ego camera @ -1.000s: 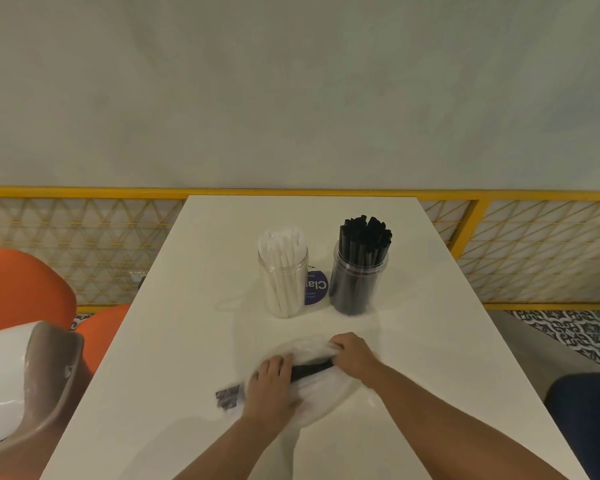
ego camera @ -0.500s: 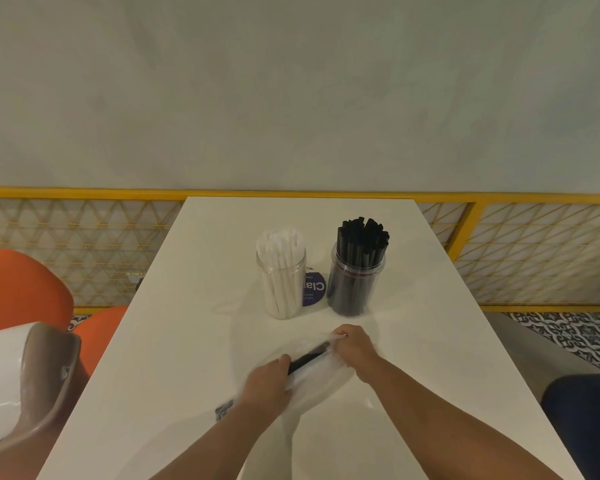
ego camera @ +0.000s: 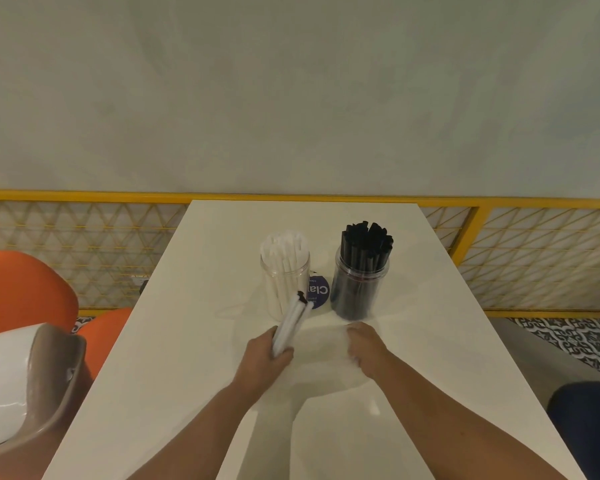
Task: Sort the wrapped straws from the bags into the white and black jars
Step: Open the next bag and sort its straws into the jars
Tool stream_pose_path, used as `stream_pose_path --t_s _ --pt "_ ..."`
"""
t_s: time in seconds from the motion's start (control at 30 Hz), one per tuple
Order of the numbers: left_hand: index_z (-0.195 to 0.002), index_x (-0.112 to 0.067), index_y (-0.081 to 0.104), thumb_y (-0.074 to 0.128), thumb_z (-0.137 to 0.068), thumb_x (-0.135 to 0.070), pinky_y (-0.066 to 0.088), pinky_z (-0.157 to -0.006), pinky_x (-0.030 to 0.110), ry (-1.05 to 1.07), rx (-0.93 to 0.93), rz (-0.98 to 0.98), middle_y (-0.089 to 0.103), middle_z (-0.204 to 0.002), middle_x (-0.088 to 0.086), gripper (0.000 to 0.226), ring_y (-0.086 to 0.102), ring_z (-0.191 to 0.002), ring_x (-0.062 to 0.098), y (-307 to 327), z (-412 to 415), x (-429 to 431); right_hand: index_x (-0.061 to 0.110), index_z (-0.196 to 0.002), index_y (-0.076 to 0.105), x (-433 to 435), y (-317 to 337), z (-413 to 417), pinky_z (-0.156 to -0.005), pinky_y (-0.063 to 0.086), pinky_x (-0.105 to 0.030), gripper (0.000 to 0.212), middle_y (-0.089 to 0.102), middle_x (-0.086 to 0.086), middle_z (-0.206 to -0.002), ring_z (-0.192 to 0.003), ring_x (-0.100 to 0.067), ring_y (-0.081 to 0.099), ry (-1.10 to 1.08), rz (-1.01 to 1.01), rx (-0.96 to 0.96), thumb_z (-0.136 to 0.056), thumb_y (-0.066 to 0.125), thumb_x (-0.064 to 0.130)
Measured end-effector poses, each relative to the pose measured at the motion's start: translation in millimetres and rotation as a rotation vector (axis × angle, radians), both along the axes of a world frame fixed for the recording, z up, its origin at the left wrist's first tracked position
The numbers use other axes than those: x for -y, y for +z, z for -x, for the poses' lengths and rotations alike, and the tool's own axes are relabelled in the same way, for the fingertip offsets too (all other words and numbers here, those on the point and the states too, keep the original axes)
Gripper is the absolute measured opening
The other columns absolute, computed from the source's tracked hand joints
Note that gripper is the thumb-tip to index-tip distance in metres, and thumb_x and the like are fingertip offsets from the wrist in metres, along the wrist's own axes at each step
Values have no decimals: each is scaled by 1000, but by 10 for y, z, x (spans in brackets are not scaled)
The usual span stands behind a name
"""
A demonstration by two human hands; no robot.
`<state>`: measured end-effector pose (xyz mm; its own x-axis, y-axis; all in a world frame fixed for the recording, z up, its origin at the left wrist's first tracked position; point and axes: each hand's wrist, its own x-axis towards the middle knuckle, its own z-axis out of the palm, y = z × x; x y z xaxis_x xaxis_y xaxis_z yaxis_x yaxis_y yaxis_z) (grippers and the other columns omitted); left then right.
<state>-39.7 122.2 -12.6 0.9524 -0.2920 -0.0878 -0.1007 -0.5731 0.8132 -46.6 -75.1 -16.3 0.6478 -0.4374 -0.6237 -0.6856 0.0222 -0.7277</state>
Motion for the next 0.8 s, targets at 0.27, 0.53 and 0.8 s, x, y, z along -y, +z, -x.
stream_pose_path --t_s 0.27,0.53,0.8 --pt "-82 -6 65 70 -77 -19 51 -70 33 178 -250 366 71 -72 6 15 63 -68 19 170 -130 21 10 -92 54 36 -41 33 -54 35 -24 18 46 -8 -74 -61 -20 42 -80 -58 -3 -94 42 23" --pt "-86 -7 61 56 -91 -6 57 -73 27 337 -370 892 71 -75 6 7 70 -70 15 411 -230 -45 -5 -120 49 84 -84 143 -70 37 -29 34 55 -22 -118 -87 -25 44 22 289 -29 -98 31 11" --pt "-91 -8 59 58 -90 -12 56 -66 27 216 -433 915 65 -76 6 5 67 -67 15 660 -305 2 6 -128 43 17 143 143 -96 38 -39 37 44 -15 -128 -119 -32 43 191 767 -75 -92 41 14"
